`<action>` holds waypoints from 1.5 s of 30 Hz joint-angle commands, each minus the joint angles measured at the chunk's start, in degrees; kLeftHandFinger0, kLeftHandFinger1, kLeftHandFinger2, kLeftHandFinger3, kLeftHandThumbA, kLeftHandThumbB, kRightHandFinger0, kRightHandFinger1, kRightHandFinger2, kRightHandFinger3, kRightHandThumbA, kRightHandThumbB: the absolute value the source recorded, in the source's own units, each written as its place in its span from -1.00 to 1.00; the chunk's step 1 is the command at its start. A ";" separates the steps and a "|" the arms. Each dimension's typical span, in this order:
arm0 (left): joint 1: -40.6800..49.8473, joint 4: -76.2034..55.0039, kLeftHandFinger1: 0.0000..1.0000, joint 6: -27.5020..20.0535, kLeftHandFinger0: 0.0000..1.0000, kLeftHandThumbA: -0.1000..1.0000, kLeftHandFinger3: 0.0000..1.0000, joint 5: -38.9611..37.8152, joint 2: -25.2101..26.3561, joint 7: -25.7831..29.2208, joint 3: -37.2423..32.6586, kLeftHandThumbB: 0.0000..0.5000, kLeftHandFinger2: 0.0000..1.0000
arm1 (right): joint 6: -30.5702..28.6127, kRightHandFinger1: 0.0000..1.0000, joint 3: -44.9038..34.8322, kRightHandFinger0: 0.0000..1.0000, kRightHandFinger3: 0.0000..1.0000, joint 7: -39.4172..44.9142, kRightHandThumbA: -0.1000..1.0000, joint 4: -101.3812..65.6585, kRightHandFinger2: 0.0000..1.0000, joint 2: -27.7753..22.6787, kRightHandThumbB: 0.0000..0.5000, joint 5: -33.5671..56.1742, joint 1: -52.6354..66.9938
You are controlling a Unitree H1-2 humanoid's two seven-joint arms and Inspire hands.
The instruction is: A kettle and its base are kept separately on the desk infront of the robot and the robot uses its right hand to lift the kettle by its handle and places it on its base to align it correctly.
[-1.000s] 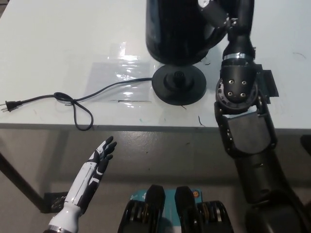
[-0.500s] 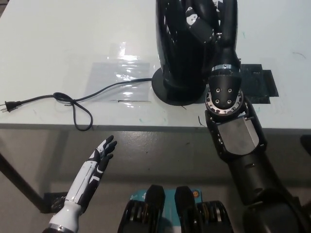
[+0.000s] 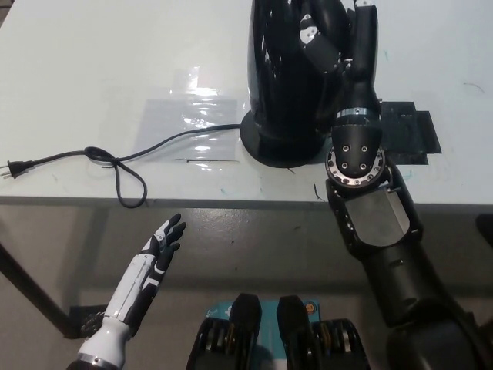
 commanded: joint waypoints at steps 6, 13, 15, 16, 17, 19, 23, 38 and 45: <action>-0.94 -0.93 1.00 -0.90 1.00 1.00 1.00 -0.03 0.90 -0.64 0.35 -0.18 1.00 | -8.23 -0.37 -1.38 -1.00 0.50 -3.87 -1.00 1.09 0.48 2.74 -0.44 1.37 -2.11; -1.25 -1.22 1.00 -0.59 1.00 1.00 1.00 0.86 1.17 -0.52 0.26 -0.18 1.00 | -11.96 -0.50 -1.58 -1.00 0.48 -5.61 -1.00 6.86 0.37 3.62 -0.41 1.58 -1.18; -1.51 -0.86 1.00 -0.95 1.00 1.00 1.00 0.68 1.16 -0.57 0.26 -0.21 1.00 | -12.62 -0.51 -1.65 -1.00 0.49 -5.51 -1.00 7.66 0.37 3.82 -0.47 2.02 -0.93; -1.58 -0.67 1.00 -1.16 1.00 1.00 1.00 0.57 1.13 -0.57 0.27 -0.22 1.00 | -13.03 -0.52 -1.77 -1.00 0.50 -5.39 -1.00 8.29 0.36 4.10 -0.44 2.46 -0.64; -1.55 -0.64 1.00 -1.19 1.00 1.00 1.00 0.60 1.09 -0.56 0.23 -0.21 1.00 | -13.16 -0.53 -1.86 -1.00 0.51 -5.37 -1.00 8.59 0.36 4.27 -0.44 2.70 -0.43; -1.43 -0.74 1.00 -1.12 1.00 1.00 1.00 0.87 1.19 -0.53 0.19 -0.21 1.00 | -14.15 -0.53 -1.72 -1.00 0.51 -5.39 -1.00 10.22 0.35 4.67 -0.45 2.96 0.04; -1.75 -0.49 1.00 -1.39 1.00 1.00 1.00 0.52 1.29 -0.67 0.28 -0.23 1.00 | -14.71 -0.53 -0.90 -1.00 0.54 -6.67 -1.00 11.13 0.35 4.35 -0.45 1.03 0.14; -2.32 -0.29 1.00 -1.52 1.00 1.00 1.00 0.03 1.33 -0.75 0.34 -0.23 1.00 | -17.65 -0.57 2.00 -1.00 0.48 -5.70 -1.00 11.77 0.35 4.48 -0.41 -0.43 3.23; -2.83 -0.59 1.00 -0.49 1.00 1.00 1.00 0.39 1.58 -0.91 0.29 -0.18 1.00 | -17.28 -0.58 3.60 -1.00 0.48 -5.65 -1.00 11.81 0.35 3.96 -0.46 -1.81 4.58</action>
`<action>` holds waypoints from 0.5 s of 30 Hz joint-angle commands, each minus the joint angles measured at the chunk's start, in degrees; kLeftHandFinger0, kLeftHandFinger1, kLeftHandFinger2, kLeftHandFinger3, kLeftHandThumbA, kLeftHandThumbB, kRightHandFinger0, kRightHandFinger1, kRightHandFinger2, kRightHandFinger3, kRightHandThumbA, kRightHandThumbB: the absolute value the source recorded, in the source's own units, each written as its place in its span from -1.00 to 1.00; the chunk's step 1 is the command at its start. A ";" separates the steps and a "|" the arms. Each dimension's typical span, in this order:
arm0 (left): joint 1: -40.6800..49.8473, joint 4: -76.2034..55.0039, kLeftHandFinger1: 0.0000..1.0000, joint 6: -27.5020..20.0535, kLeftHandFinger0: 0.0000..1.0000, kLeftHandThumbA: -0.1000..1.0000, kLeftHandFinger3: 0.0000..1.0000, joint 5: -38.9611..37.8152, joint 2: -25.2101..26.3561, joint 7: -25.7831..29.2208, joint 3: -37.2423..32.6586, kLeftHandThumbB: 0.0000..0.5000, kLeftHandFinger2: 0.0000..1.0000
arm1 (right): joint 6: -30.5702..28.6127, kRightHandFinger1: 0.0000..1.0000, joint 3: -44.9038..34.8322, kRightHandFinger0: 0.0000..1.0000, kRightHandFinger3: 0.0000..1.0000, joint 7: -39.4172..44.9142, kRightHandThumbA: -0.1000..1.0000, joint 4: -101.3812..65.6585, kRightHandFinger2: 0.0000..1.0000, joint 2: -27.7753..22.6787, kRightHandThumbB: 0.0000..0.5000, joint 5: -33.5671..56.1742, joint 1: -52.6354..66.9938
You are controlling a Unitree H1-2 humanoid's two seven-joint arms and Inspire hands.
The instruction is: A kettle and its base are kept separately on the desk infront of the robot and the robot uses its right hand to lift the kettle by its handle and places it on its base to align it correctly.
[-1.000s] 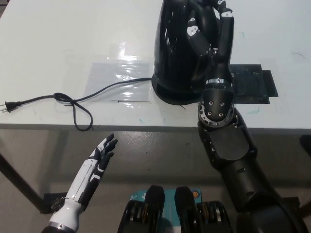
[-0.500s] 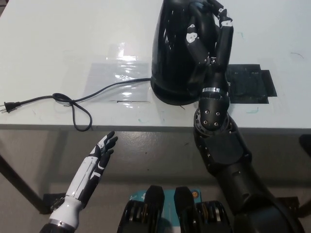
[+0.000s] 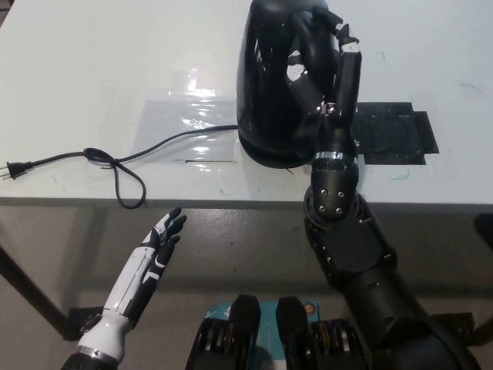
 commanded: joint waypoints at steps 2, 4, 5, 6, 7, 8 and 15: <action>-1.39 -0.78 1.00 -0.28 1.00 1.00 1.00 0.24 1.12 -0.84 0.30 -0.16 1.00 | -0.07 -0.58 2.14 -1.00 0.50 0.99 -1.00 0.95 0.36 0.77 -0.47 -1.88 2.28; -1.38 -0.66 1.00 -0.40 1.00 1.00 1.00 0.14 1.07 -0.81 0.29 -0.17 1.00 | -0.30 -0.56 2.65 -1.00 0.54 1.06 -1.00 1.21 0.41 0.77 -0.50 -1.99 2.87; -1.34 -0.67 1.00 -0.41 1.00 1.00 1.00 0.08 1.05 -0.80 0.31 -0.16 1.00 | -0.32 -0.53 2.91 -1.00 0.57 1.24 -1.00 1.45 0.44 0.83 -0.50 -1.92 3.21; -1.29 -0.73 1.00 -0.31 1.00 1.00 1.00 -0.06 1.02 -0.83 0.33 -0.16 1.00 | -0.32 -0.50 3.17 -1.00 0.58 1.30 -1.00 1.65 0.48 0.90 -0.49 -1.77 3.45; -1.30 -0.75 1.00 -0.26 1.00 1.00 1.00 -0.22 1.01 -0.90 0.34 -0.16 1.00 | -0.32 -0.50 3.50 -1.00 0.57 1.20 -1.00 1.89 0.48 0.91 -0.47 -1.54 3.57; -1.32 -0.74 1.00 -0.29 1.00 1.00 1.00 -0.27 1.02 -0.93 0.33 -0.16 1.00 | -0.32 -0.50 3.66 -1.00 0.57 1.13 -1.00 2.01 0.48 0.89 -0.47 -1.44 3.59; -1.67 -1.04 1.00 0.02 1.00 1.00 1.00 0.32 1.17 -0.81 0.31 -0.16 1.00 | -0.32 -0.49 4.22 -1.00 0.51 -0.06 -1.00 2.82 0.46 0.12 -0.48 -1.72 3.33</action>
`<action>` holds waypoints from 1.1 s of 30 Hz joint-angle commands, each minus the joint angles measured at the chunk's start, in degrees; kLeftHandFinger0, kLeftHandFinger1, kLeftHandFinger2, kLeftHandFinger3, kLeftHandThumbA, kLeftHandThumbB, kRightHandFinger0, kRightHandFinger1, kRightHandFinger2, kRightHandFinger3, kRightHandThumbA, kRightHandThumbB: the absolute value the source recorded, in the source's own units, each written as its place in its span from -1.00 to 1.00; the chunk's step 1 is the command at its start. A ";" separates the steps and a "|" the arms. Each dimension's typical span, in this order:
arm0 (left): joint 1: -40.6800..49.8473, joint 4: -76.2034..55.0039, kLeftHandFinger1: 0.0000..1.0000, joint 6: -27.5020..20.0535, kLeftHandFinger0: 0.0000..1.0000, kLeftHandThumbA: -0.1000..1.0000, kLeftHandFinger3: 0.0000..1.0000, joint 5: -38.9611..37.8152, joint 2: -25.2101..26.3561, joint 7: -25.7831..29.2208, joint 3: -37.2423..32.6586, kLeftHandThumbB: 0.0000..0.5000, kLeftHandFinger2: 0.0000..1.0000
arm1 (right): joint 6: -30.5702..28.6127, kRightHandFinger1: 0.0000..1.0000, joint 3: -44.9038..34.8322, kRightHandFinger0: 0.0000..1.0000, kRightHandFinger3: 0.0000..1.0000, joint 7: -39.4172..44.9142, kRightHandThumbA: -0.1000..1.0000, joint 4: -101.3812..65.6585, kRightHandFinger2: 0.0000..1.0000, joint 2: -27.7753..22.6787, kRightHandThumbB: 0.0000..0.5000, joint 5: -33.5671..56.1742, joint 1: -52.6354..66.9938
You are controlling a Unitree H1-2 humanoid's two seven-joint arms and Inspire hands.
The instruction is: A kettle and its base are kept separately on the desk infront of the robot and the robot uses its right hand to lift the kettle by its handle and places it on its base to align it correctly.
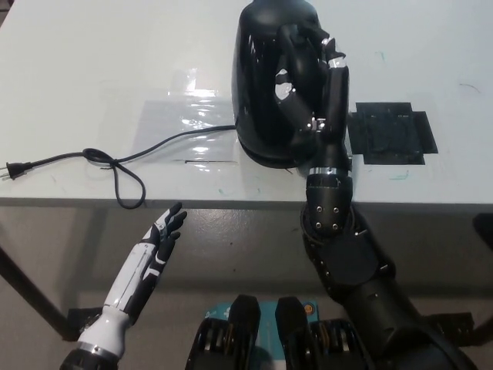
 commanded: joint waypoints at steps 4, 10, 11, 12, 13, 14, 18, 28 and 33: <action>-1.24 -0.87 1.00 -0.28 1.00 1.00 1.00 -0.18 1.19 -0.91 0.52 -0.17 1.00 | 1.67 -0.48 1.27 -1.00 0.50 0.08 -1.00 2.97 0.47 -0.79 -0.46 -0.42 1.44; -1.27 -0.91 1.00 -0.35 1.00 1.00 1.00 -0.15 1.28 -0.89 0.54 -0.16 1.00 | 1.67 -0.39 0.99 -0.94 0.53 0.28 -1.00 3.87 0.51 -1.92 -0.39 0.86 1.81; -1.20 -1.00 1.00 -0.21 1.00 1.00 1.00 -0.23 1.26 -0.88 0.56 -0.15 1.00 | 1.67 -0.17 0.65 -0.75 0.83 0.74 -0.97 4.05 0.74 -2.13 -0.30 0.92 2.06; -1.12 -1.04 1.00 -0.12 1.00 1.00 1.00 -0.27 1.20 -0.83 0.59 -0.15 1.00 | 1.67 0.39 0.42 -0.17 1.00 2.34 -0.60 3.72 1.00 -2.39 -0.04 1.47 2.53; -1.13 -0.95 1.00 -0.15 1.00 1.00 1.00 -0.27 1.18 -0.81 0.59 -0.15 1.00 | 1.67 0.81 0.42 0.20 1.00 3.81 -0.31 3.26 1.00 -2.60 0.15 2.08 2.88; -1.20 -0.77 1.00 -0.26 1.00 1.00 1.00 -0.30 1.14 -0.77 0.59 -0.18 1.00 | 1.67 1.00 0.62 0.78 1.00 6.90 0.06 2.35 1.00 -2.99 0.48 3.45 3.44; -1.16 -0.93 1.00 -0.01 1.00 1.00 1.00 -0.18 1.22 -0.80 0.57 -0.18 1.00 | 1.67 1.00 2.46 1.00 1.00 14.48 0.83 0.66 1.00 -4.97 1.00 4.31 4.44; -1.37 -0.66 1.00 -0.33 1.00 1.00 1.00 -0.21 1.34 -0.90 0.49 -0.15 1.00 | 5.58 1.00 2.27 1.00 1.00 19.86 1.00 -8.55 1.00 -6.76 1.00 6.71 6.00; -1.50 -0.61 1.00 -0.30 1.00 1.00 1.00 -0.29 1.24 -0.89 0.46 -0.12 1.00 | 7.51 1.00 1.36 1.00 1.00 21.82 1.00 -14.81 1.00 -6.90 1.00 8.22 6.84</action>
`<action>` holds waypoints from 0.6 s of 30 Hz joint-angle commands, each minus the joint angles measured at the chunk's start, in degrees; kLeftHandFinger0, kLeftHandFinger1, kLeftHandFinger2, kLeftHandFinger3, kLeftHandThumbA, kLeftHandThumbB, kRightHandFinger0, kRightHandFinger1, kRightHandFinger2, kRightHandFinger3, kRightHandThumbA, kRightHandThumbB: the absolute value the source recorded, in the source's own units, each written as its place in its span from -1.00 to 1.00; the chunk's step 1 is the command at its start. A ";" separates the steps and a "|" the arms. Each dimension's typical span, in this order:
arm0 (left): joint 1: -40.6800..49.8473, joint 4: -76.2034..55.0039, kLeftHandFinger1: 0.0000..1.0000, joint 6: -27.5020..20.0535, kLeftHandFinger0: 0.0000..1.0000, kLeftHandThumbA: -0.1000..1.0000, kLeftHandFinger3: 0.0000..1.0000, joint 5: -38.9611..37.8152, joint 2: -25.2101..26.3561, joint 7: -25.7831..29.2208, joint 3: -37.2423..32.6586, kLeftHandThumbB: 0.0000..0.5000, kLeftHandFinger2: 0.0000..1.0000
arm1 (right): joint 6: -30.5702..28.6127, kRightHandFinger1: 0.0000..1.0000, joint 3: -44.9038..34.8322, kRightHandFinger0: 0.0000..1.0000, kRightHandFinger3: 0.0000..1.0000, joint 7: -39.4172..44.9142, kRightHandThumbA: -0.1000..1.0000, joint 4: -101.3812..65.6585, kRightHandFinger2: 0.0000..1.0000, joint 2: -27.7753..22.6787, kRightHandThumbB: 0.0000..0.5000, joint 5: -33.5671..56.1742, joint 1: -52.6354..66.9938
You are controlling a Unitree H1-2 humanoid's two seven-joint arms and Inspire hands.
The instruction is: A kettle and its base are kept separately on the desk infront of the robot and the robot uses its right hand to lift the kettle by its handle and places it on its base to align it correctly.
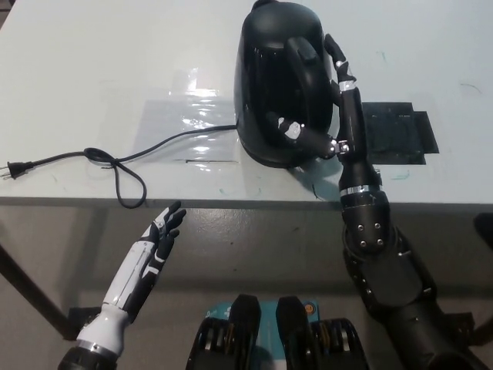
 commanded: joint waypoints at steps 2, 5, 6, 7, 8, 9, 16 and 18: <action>-1.03 -0.58 1.00 -0.52 1.00 1.00 1.00 -0.01 1.06 -0.84 0.41 -0.13 1.00 | 5.13 1.00 -0.74 1.00 1.00 6.23 1.00 -7.38 1.00 -0.43 1.00 3.36 0.34; -1.06 -0.58 1.00 -0.69 1.00 1.00 1.00 -0.42 1.02 -0.95 0.44 -0.20 1.00 | 5.30 1.00 -1.61 1.00 1.00 7.63 1.00 -12.39 1.00 -0.24 1.00 5.60 0.89; -1.07 -0.57 1.00 -0.64 1.00 1.00 1.00 -0.54 1.02 -1.01 0.43 -0.22 1.00 | 5.26 1.00 -1.89 1.00 1.00 7.82 1.00 -13.53 1.00 -0.17 1.00 6.12 0.93; -1.00 -0.52 1.00 -0.77 1.00 1.00 1.00 -0.54 1.05 -1.04 0.40 -0.22 1.00 | 5.15 1.00 -2.16 1.00 1.00 8.05 1.00 -15.18 1.00 -0.07 1.00 6.68 1.06; -0.97 -0.52 1.00 -0.73 1.00 1.00 1.00 -0.53 1.05 -1.06 0.38 -0.22 1.00 | 5.12 1.00 -2.40 1.00 1.00 8.00 1.00 -16.55 1.00 0.01 1.00 6.94 1.08; -0.95 -0.55 1.00 -0.62 1.00 1.00 1.00 -0.50 1.06 -1.07 0.36 -0.21 1.00 | 5.60 1.00 -2.70 1.00 1.00 7.96 1.00 -18.44 1.00 0.10 1.00 7.24 1.14; -0.91 -0.46 1.00 -1.18 1.00 1.00 1.00 -0.12 1.12 -0.95 0.23 -0.27 1.00 | 9.56 1.00 -4.54 1.00 1.00 6.18 1.00 -29.82 1.00 -0.13 1.00 3.13 1.74; -0.92 -0.61 1.00 -0.88 1.00 1.00 1.00 -0.16 1.13 -0.99 0.23 -0.26 1.00 | 10.47 1.00 -5.06 1.00 1.00 5.24 1.00 -31.23 1.00 -0.31 1.00 1.44 1.96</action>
